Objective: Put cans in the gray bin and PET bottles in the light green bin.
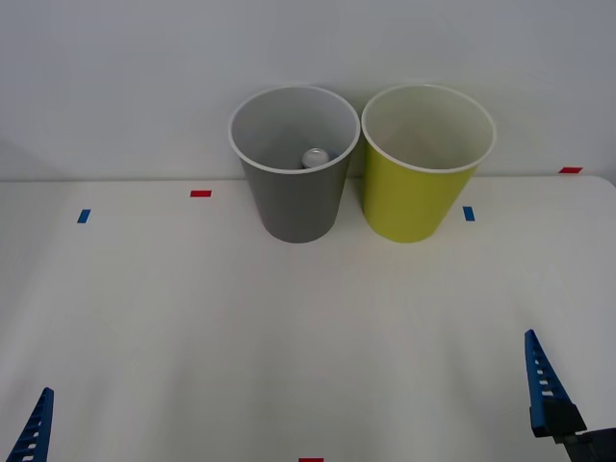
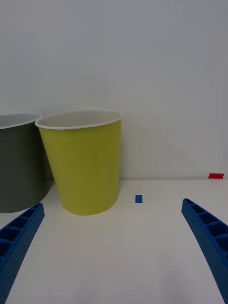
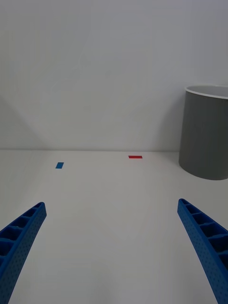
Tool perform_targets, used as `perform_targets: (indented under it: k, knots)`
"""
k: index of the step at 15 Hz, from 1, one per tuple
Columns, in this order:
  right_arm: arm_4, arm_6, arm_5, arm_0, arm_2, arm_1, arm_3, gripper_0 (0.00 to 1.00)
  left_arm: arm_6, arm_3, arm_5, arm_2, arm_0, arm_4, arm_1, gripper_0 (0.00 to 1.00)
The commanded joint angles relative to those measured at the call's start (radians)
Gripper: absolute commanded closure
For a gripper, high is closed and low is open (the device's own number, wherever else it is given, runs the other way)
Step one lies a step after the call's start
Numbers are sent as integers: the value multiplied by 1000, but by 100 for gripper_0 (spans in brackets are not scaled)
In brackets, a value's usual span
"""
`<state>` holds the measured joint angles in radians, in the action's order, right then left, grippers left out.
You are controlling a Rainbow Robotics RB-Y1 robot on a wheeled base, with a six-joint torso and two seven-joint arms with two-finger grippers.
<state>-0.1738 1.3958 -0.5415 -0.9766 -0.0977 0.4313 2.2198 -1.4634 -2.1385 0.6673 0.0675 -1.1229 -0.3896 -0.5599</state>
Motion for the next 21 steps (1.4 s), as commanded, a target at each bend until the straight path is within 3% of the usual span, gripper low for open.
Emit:
perform_targets:
  k: [1,4,9,21]
  knots:
    - [8,-9,-78,-76,-7,20,0,0,0,0,0,0,0,0,0,5]
    - [10,-11,-126,-120,-10,21,-2,0,0,0,0,0,0,0,0,5]
    - [22,-3,-126,-142,-30,-19,-31,0,0,0,0,0,0,0,0,5]
    - [22,-3,-126,-142,-30,-19,-31,0,0,0,0,0,0,0,0,5]
